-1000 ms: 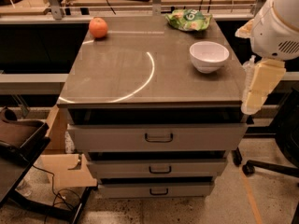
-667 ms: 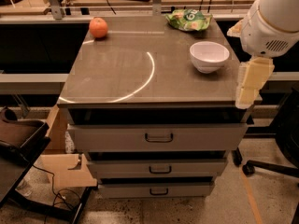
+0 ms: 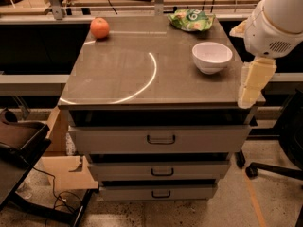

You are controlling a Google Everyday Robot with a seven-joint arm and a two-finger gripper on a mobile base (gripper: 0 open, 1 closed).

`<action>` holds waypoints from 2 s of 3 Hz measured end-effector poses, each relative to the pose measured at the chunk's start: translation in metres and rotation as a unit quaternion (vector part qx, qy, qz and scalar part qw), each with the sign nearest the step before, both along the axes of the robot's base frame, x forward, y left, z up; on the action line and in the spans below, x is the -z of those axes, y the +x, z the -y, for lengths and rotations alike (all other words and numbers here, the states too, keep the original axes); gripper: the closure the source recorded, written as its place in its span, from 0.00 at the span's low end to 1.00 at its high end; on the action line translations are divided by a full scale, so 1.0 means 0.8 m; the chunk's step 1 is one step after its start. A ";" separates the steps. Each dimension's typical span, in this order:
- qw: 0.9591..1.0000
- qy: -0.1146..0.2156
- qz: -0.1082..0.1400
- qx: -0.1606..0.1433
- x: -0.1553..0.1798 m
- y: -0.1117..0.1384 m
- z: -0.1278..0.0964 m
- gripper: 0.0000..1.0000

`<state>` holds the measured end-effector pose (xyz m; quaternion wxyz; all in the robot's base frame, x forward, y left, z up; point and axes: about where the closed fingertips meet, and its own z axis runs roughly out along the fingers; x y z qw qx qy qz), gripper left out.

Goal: Move white bowl near orange

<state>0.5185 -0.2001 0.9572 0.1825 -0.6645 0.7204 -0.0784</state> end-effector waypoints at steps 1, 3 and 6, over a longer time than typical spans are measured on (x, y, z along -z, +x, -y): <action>1.000 0.004 0.003 0.001 0.013 0.040 0.015 0.00; 1.000 0.006 -0.009 0.001 0.055 0.111 0.040 0.00; 1.000 0.014 -0.024 0.011 0.115 0.169 0.053 0.00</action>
Offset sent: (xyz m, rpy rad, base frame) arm 0.1087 -0.0383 -0.0470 0.0266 0.0213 0.0119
